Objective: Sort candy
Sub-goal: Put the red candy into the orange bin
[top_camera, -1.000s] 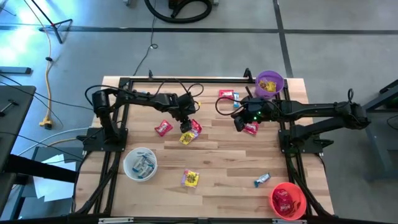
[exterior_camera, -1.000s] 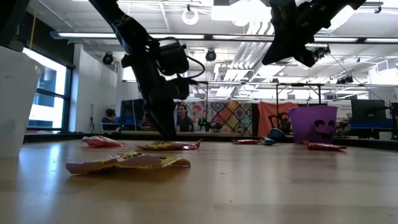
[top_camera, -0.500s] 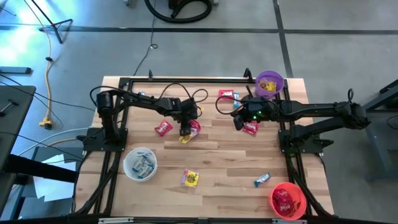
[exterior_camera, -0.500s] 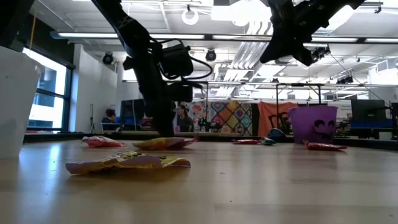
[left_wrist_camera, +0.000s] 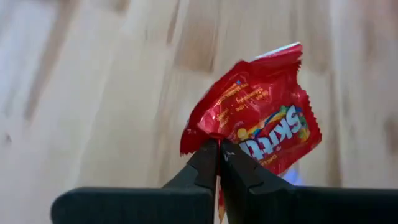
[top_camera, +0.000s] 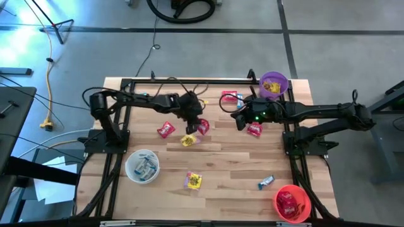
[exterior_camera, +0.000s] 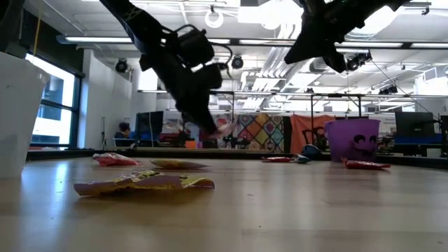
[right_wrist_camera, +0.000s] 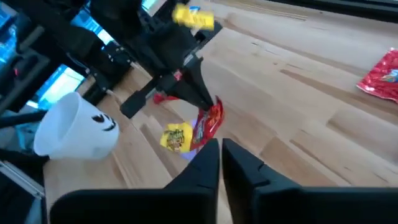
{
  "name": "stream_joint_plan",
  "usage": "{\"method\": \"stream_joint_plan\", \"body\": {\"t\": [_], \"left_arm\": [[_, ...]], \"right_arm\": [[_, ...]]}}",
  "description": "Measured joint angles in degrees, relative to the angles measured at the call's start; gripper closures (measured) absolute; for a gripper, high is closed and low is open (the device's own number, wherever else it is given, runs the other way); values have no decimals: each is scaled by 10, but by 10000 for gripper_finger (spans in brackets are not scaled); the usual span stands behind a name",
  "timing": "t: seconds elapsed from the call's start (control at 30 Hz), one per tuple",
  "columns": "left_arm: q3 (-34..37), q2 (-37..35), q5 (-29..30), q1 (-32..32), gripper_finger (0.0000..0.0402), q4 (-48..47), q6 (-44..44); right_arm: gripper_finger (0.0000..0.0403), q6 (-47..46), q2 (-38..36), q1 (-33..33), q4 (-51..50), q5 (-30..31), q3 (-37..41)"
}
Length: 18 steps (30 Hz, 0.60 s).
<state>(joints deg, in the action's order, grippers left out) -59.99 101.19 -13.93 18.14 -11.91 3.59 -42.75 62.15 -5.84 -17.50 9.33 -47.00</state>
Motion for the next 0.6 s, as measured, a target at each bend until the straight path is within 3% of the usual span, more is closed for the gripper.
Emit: {"method": "stream_joint_plan", "body": {"t": [0.4, 0.6], "left_arm": [[-1, -57, -21, 6, 401, 114, -129], [-1, -63, -45, 4, 401, 153, -163]], "right_arm": [[204, -55, 99, 6, 154, -19, 0], [174, -93, 125, 6, 170, -5, 0]]}}
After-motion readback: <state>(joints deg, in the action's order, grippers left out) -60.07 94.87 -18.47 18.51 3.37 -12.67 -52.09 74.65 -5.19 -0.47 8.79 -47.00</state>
